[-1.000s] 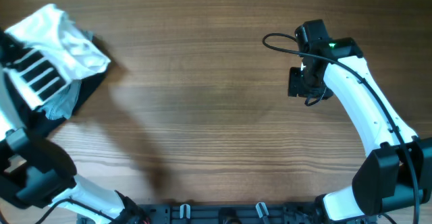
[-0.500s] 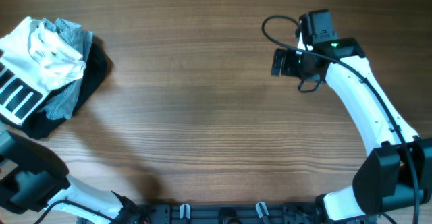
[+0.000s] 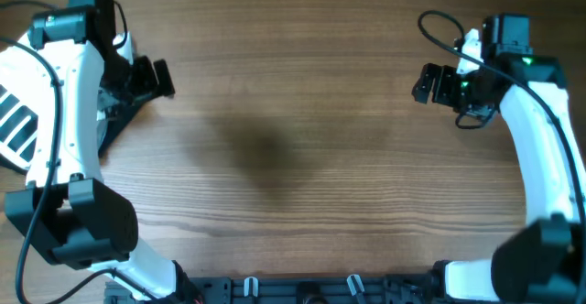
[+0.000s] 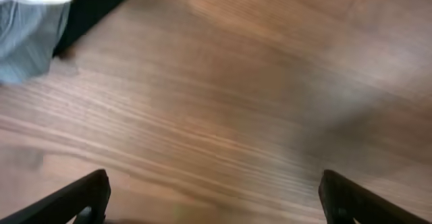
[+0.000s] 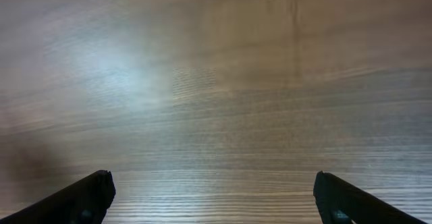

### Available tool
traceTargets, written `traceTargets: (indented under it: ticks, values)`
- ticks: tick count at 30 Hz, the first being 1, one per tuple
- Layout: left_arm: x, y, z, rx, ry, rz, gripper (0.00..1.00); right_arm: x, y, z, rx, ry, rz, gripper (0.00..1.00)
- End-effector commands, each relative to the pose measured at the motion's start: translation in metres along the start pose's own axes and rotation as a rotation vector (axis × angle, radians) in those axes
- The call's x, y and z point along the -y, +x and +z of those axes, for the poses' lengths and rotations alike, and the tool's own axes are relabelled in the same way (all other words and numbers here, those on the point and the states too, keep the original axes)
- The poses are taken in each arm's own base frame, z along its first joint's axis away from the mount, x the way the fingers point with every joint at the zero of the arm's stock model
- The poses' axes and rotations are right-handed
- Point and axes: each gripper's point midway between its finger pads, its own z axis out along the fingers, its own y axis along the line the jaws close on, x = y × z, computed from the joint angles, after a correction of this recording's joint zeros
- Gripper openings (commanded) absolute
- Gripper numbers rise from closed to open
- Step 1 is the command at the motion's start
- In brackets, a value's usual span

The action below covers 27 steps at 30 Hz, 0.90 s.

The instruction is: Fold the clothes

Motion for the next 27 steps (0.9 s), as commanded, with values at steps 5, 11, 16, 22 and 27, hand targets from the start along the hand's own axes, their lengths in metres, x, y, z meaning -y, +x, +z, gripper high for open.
traceTargets:
  ticks: [5,11,16,22,27]
  values:
    - [-0.002,0.047,-0.054,0.39,0.099,-0.019,1.0,-0.006,0.032,-0.094,0.425,-0.003,-0.122,0.99]
    - [0.0,0.096,-0.114,0.897,0.255,0.027,1.0,-0.004,0.073,-0.121,0.622,-0.025,-0.15,1.0]
    - [-0.012,0.146,-0.138,1.011,0.287,0.034,1.0,-0.001,0.082,-0.116,0.584,-0.019,-0.143,1.0]
    - [-0.019,0.17,-0.127,0.974,0.277,0.032,1.0,0.001,0.08,-0.105,0.541,-0.013,-0.136,1.0]
    - [-0.022,0.18,-0.111,0.902,0.256,0.028,1.0,0.003,0.078,-0.092,0.49,-0.006,-0.127,1.0]
